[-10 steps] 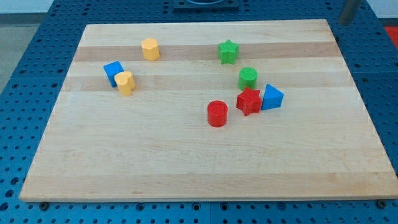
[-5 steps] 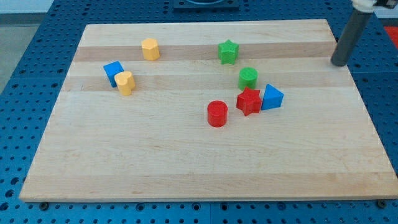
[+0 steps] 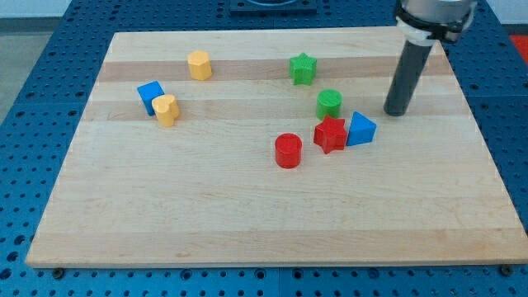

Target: Nudge the green circle left a bit

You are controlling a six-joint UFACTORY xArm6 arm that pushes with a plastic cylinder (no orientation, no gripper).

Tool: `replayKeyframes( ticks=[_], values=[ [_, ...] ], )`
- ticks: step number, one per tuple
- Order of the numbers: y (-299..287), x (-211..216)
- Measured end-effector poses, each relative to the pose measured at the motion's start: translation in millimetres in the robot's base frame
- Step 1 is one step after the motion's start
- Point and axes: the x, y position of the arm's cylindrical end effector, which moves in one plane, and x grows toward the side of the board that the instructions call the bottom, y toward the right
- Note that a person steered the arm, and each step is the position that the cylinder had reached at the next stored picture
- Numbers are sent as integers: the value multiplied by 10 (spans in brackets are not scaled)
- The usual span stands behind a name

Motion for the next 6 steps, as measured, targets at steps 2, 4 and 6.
replayKeyframes(
  ticks=[2, 4, 6],
  values=[
    [-504, 47],
    [-963, 48],
    [-1095, 291]
  ],
)
